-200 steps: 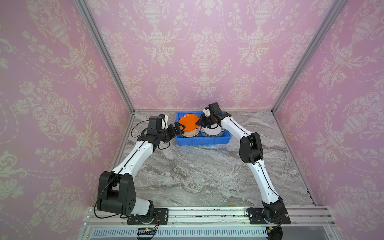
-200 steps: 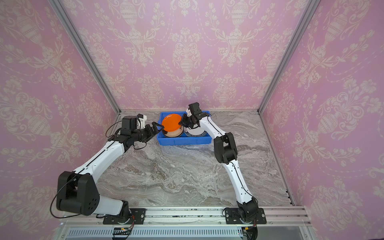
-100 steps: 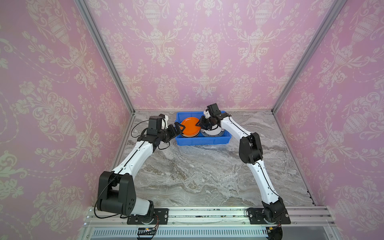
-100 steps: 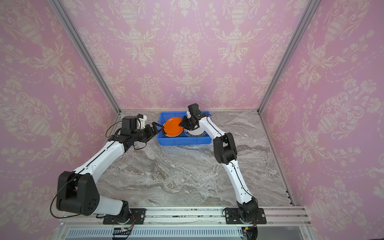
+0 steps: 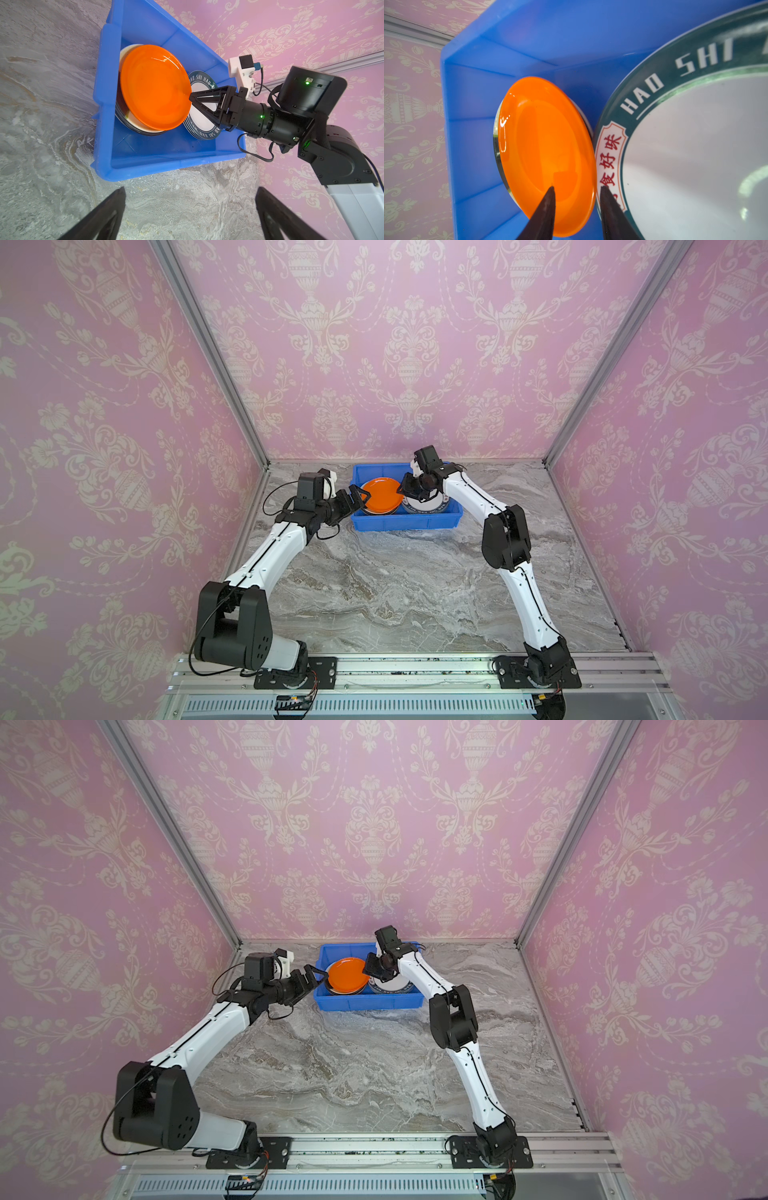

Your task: Place the plates into the plastic bin on the countertop

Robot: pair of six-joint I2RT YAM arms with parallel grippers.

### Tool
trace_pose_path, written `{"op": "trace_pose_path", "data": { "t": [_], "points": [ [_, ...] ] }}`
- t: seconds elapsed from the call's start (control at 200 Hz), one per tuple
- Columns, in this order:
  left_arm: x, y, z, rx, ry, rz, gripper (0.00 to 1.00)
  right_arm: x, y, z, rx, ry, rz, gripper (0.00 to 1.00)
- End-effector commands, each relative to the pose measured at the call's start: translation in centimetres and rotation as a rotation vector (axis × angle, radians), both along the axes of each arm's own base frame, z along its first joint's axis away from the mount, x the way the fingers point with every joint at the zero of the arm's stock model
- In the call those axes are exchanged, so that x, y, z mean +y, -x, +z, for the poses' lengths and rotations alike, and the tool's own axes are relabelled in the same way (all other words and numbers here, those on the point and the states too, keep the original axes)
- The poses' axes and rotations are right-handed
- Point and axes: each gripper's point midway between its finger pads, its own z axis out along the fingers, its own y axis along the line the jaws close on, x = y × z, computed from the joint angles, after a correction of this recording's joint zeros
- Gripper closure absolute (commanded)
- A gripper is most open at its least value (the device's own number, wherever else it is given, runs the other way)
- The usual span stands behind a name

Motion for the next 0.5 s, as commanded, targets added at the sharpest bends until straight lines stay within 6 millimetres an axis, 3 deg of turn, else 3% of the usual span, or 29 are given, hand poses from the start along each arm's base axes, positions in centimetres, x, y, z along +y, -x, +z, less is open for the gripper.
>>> {"op": "trace_pose_path", "data": {
  "t": [0.0, 0.18, 0.32, 0.495],
  "points": [
    [0.5, -0.6, -1.1, -0.001, -0.033, 0.001, 0.01, -0.4, 0.3, 2.1, -0.039, 0.022, 0.018, 0.64],
    [0.4, -0.8, -1.4, 0.003, -0.038, -0.004, 0.01, 0.0, 0.0, 1.2, -0.021, 0.024, 0.023, 0.69],
    [0.4, -0.9, -1.6, 0.004, -0.047, -0.01, 0.01, 0.6, -0.1, 1.0, -0.018, 0.01, 0.035, 0.84],
    [0.4, -1.1, -1.9, 0.011, -0.052, -0.016, 0.01, 0.6, -0.2, 0.3, -0.007, 0.021, 0.034, 0.85]
  ]
}}
